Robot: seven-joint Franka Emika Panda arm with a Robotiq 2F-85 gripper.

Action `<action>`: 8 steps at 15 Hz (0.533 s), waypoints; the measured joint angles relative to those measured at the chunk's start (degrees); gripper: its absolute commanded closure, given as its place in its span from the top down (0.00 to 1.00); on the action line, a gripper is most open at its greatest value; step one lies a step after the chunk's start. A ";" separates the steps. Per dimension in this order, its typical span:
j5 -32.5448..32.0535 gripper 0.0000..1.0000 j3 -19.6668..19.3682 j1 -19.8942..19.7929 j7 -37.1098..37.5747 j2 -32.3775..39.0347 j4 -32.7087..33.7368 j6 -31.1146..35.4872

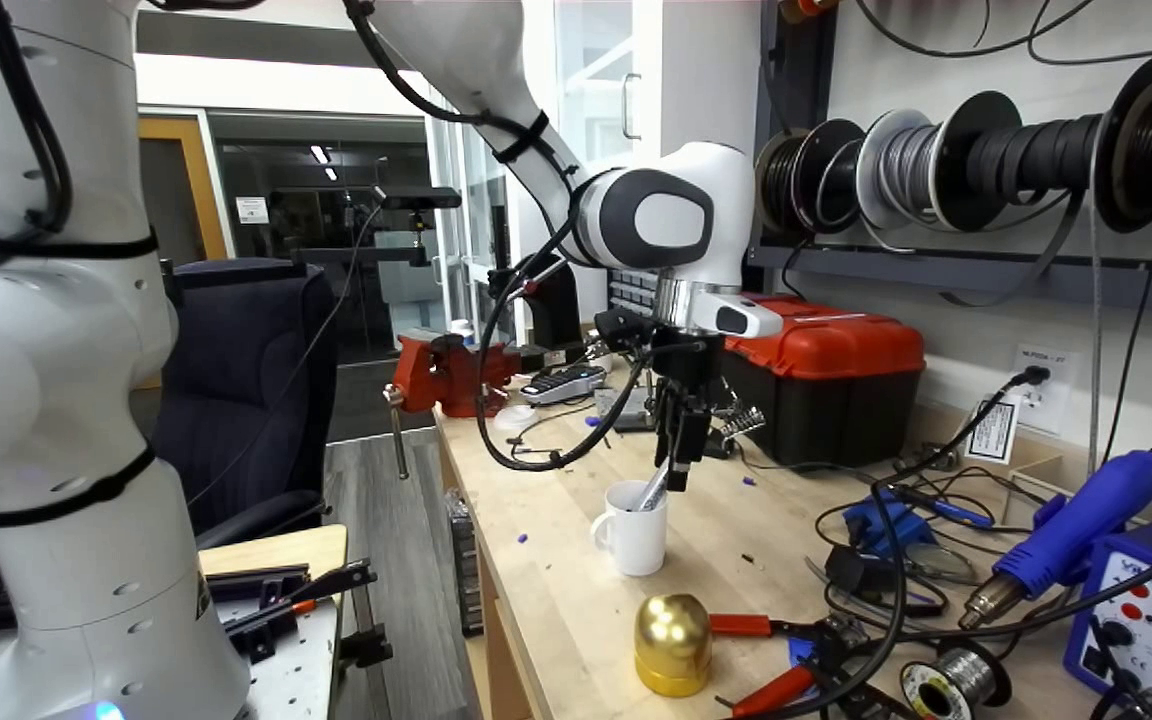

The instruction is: Take the black marker out of the white mug and place it on the workbench

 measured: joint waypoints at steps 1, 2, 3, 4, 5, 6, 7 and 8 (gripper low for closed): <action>0.00 0.21 -0.02 0.00 -0.02 0.00 0.02 0.00; 0.00 0.15 -0.03 0.00 -0.03 0.00 0.02 0.00; 0.00 0.08 -0.07 0.00 -0.03 0.00 0.02 0.00; 0.00 0.01 -0.10 0.00 -0.04 0.00 0.02 0.00; 0.00 0.00 -0.15 0.00 -0.04 0.00 0.02 0.00; 0.01 0.02 -0.19 0.00 -0.06 0.00 0.02 0.00; 0.01 0.04 -0.23 -0.01 -0.07 0.00 0.02 0.00; 0.02 0.04 -0.26 -0.01 -0.09 0.00 0.02 0.00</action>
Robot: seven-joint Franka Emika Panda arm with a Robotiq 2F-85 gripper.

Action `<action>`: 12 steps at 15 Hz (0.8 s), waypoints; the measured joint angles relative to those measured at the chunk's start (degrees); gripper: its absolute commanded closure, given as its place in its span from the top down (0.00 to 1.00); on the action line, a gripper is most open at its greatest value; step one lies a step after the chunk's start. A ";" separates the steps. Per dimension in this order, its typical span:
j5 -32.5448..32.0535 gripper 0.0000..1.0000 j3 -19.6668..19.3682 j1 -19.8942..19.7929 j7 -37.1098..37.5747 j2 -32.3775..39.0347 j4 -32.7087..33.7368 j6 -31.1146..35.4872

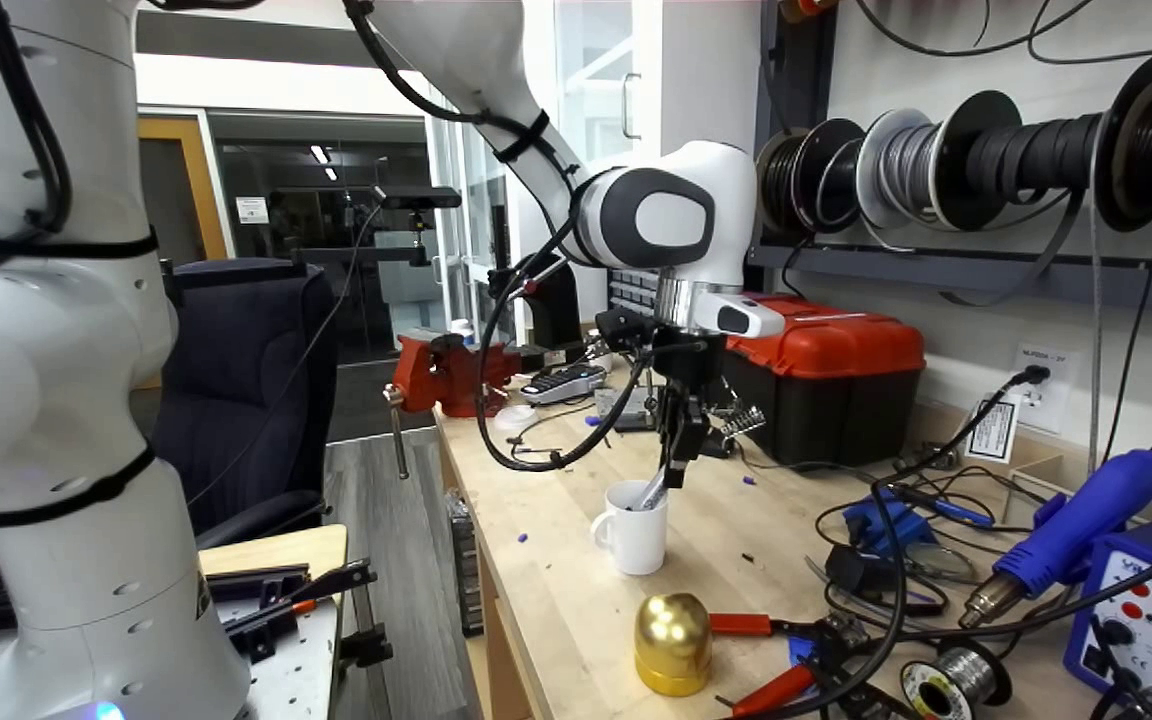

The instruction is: Take the black marker out of the white mug and place it on the workbench

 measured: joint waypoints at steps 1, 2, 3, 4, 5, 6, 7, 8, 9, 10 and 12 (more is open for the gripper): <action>0.00 0.04 -0.04 0.00 0.00 0.00 0.00 0.00; 0.00 0.04 -0.12 0.00 0.00 -0.04 -0.05 0.00; 0.00 0.04 -0.25 0.00 0.00 -0.17 -0.19 0.00; 0.00 0.04 -0.42 -0.01 0.00 -0.39 -0.41 0.00; 0.00 0.04 -0.65 -0.03 0.00 -0.79 -0.73 0.00; 0.00 0.04 -0.95 -0.03 0.00 -1.50 -1.25 0.00; -0.03 0.04 -1.29 -0.05 0.01 -2.35 -1.84 0.00; -0.04 0.04 -1.65 -0.06 0.02 -3.48 -2.54 -0.02; -0.04 0.04 -1.95 -0.09 0.03 -4.68 -3.21 -0.07; -0.04 0.04 -2.14 -0.16 0.04 -5.99 -3.83 -0.23; -0.04 0.04 -2.42 -0.22 0.04 -8.70 -4.79 -1.01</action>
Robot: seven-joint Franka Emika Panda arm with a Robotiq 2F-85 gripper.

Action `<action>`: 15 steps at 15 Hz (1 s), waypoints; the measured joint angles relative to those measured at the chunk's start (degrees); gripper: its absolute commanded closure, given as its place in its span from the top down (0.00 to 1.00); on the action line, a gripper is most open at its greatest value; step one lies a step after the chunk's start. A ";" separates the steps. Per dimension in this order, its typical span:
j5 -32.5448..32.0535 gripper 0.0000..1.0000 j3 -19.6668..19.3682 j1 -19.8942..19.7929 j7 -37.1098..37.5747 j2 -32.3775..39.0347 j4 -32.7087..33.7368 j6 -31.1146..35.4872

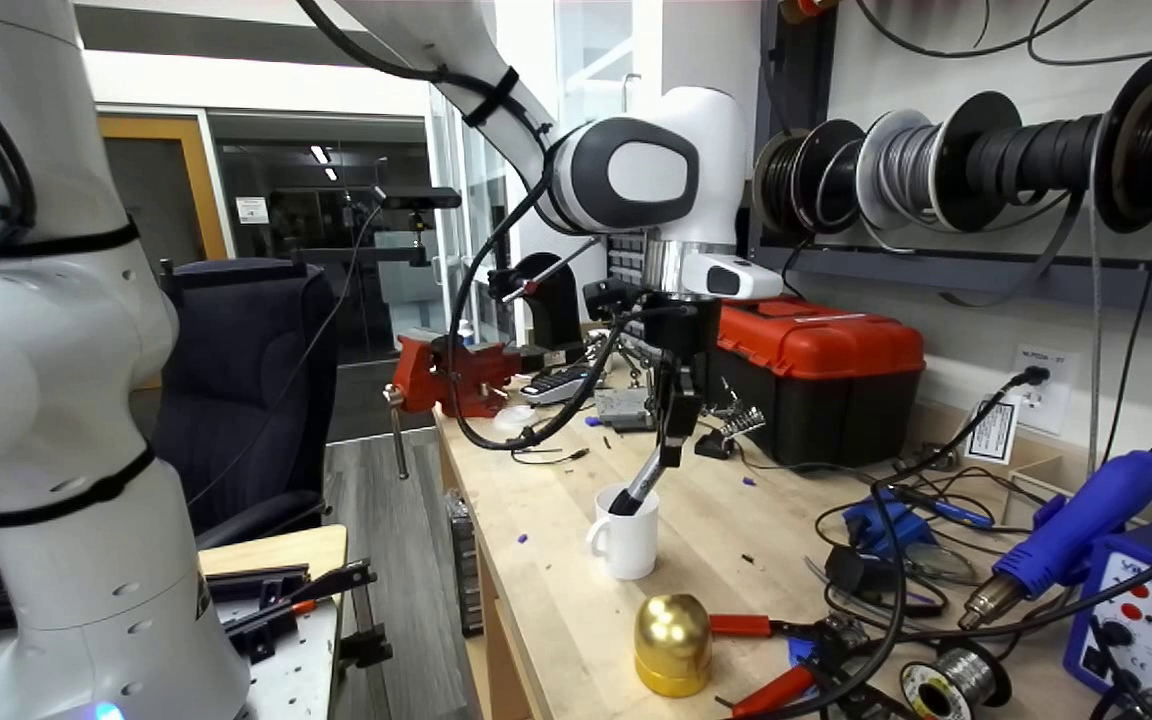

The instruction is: Take the black marker out of the white mug and place it on the workbench

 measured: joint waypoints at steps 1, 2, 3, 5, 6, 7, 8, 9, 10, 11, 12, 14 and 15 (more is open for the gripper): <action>0.00 0.04 -0.05 -0.01 0.00 -1.38 -0.30 -0.64; 0.00 0.04 -0.06 -0.01 0.00 -2.68 -0.44 -1.36; 0.00 0.04 -0.05 -0.01 0.00 -3.94 -0.48 -2.14; 0.00 0.04 0.13 0.04 -0.07 -6.45 -0.25 -4.61; 0.00 0.04 0.41 0.10 -0.20 -7.59 0.22 -6.43; 0.00 0.04 0.84 0.20 -0.35 -8.52 0.97 -8.46; 0.00 0.04 1.41 0.29 -0.51 -9.32 1.91 -10.54; 0.04 0.04 2.04 0.50 -0.78 -9.84 2.94 -12.53; 0.13 0.04 2.65 0.90 -1.10 -10.07 4.08 -14.30; 0.24 0.04 3.35 1.44 -1.29 -10.06 5.25 -15.83; 0.39 0.04 4.16 2.03 -1.32 -9.93 6.29 -17.10; 0.70 0.04 5.73 3.43 -1.33 -9.14 8.25 -18.93; 0.86 0.04 6.43 4.13 -1.33 -8.42 9.21 -19.53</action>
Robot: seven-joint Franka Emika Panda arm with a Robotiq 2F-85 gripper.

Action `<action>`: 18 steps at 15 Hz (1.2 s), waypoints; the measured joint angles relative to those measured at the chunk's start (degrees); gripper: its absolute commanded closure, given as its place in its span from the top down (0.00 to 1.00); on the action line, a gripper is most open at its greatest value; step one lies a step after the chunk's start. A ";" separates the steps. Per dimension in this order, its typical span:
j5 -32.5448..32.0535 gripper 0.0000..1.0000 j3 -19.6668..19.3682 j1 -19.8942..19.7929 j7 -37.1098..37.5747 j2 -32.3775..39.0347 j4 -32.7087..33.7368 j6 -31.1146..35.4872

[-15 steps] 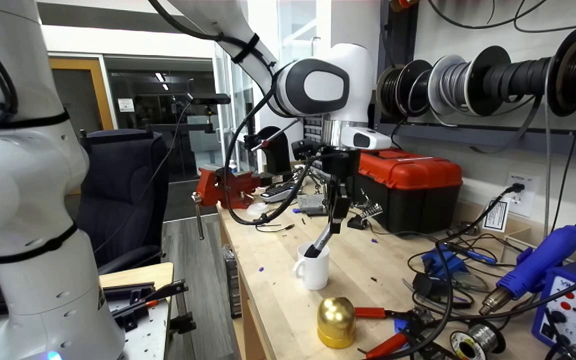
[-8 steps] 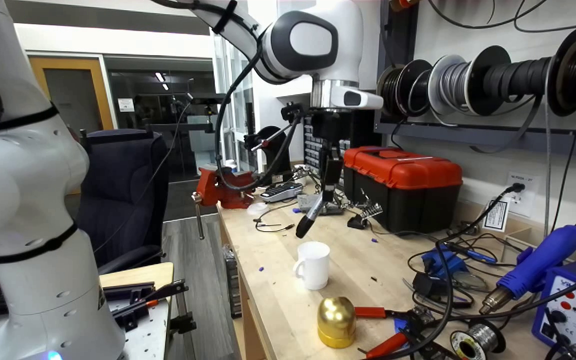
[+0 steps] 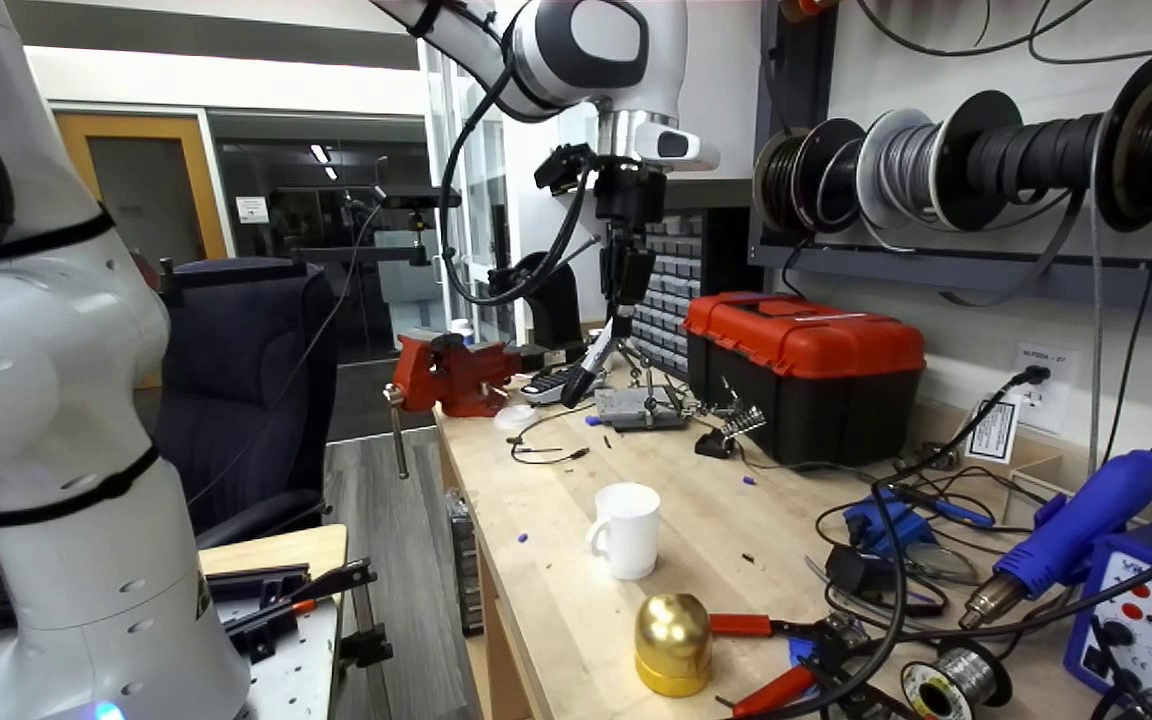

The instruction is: Take the black marker out of the white mug and place it on the workbench

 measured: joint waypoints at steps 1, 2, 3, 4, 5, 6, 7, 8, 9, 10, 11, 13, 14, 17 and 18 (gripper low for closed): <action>0.20 0.04 0.62 0.64 0.00 0.97 1.07 -0.56; 0.42 0.04 1.12 1.21 0.00 2.14 2.21 -1.25; 0.57 0.04 1.45 1.73 0.00 3.54 3.48 -1.96; 0.67 0.04 1.73 2.12 0.00 5.07 4.82 -2.59; 0.72 0.04 1.94 2.38 0.00 6.75 6.28 -3.38; 0.73 0.04 2.03 2.65 0.00 8.65 7.86 -4.02; 0.72 0.04 2.05 2.86 0.00 10.56 9.40 -4.40; 0.71 0.04 2.06 3.00 0.00 12.55 10.97 -4.68; 0.69 0.04 2.05 3.09 0.00 14.60 12.55 -5.03; 0.69 0.04 2.05 3.11 0.00 16.68 14.16 -5.60; 0.69 0.04 2.04 3.13 0.00 18.69 15.80 -6.26; 0.68 0.04 1.97 3.24 0.00 22.40 18.74 -7.38; 0.68 0.04 1.86 3.38 0.00 24.05 20.08 -8.05; 0.64 0.04 1.65 3.70 0.00 28.51 23.63 -10.01; 0.59 0.04 1.60 3.84 0.00 29.95 24.79 -10.71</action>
